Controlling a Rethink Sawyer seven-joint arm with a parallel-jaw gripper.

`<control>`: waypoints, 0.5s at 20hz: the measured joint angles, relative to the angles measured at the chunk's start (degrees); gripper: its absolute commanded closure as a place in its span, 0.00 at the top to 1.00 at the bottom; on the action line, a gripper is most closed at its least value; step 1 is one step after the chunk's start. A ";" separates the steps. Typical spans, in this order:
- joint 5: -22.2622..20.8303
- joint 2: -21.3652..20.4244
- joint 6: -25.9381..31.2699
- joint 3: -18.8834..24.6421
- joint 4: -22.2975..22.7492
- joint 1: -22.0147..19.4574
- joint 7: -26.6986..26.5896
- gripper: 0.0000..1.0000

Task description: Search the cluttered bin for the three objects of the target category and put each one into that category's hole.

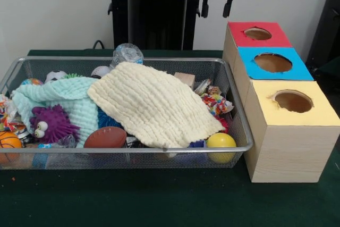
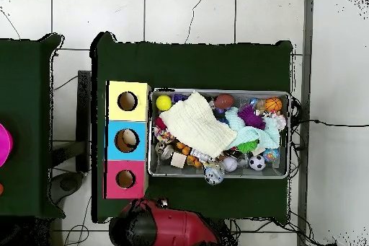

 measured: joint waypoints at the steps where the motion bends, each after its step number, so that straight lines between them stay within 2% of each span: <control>1: -0.01 -0.71 2.17 -0.01 -0.38 -0.33 0.00 1.00; 5: -0.04 -2.56 7.10 0.55 -1.70 -2.38 0.00 1.00; 10: -0.05 -3.12 7.75 2.41 -3.06 -5.91 0.00 1.00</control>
